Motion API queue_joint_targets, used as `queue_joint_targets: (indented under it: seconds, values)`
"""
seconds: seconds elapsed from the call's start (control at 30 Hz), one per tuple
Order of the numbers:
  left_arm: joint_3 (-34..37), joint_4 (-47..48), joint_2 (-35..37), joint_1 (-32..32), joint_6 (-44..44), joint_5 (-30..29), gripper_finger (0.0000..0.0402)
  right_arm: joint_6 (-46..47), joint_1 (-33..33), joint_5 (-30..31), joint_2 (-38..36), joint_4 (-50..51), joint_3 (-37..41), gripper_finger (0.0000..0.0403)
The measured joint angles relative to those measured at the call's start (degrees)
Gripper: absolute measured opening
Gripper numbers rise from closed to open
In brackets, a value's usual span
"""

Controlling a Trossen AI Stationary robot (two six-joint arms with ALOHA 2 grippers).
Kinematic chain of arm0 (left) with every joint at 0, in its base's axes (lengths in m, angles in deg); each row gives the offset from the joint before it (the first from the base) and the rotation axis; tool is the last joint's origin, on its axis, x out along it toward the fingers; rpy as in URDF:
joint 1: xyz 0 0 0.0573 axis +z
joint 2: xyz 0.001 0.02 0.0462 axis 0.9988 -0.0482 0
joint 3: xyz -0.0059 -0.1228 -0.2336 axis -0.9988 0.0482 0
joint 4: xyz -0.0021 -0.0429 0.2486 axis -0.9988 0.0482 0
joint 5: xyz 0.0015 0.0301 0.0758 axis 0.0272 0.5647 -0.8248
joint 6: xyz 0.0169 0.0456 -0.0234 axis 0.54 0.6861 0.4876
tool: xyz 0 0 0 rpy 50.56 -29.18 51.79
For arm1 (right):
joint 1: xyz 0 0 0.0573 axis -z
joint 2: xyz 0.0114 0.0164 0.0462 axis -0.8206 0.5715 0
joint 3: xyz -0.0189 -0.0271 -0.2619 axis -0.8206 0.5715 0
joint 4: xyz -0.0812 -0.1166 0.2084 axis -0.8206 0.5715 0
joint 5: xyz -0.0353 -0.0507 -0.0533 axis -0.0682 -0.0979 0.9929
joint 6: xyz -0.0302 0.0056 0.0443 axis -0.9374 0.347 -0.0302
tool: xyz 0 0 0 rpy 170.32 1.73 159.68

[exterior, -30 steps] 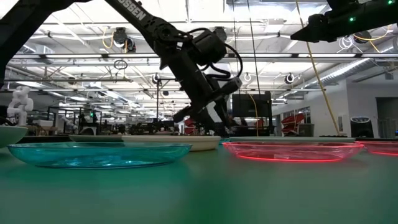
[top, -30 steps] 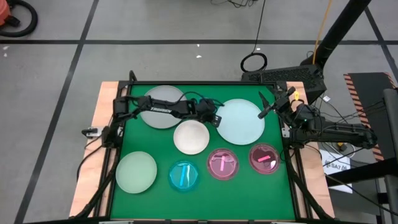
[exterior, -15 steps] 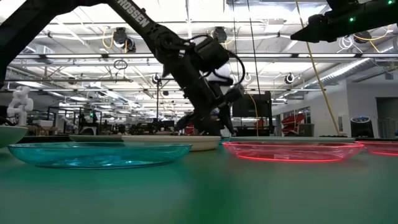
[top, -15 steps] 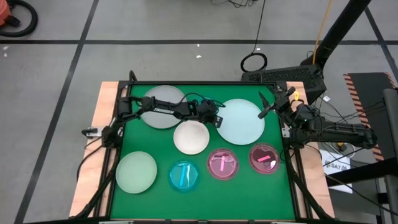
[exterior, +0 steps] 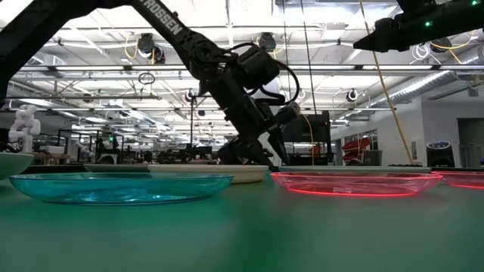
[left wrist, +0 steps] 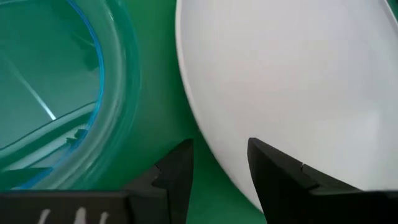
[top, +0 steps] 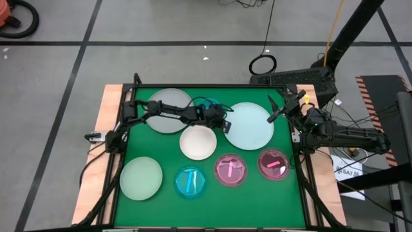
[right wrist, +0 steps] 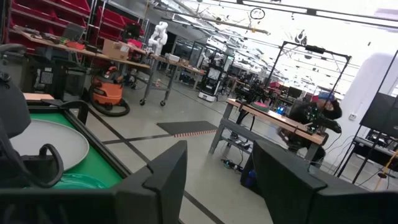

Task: Stack plastic plates
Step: Stack the light blue plate on top of the gray plate

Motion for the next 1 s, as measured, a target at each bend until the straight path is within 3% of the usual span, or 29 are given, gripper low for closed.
queue_joint_targets:
  seconds: [0.77,1.0]
  values:
    - [-0.1,-2.9,-1.9,-0.5,-0.5,1.2,0.0156,-0.2,0.0,0.1,0.0,0.0,0.0,0.0176]
    - [0.0,-2.9,-1.9,-0.5,1.3,1.1,0.0092,-0.2,0.0,0.2,0.0,0.0,0.0,0.0176]
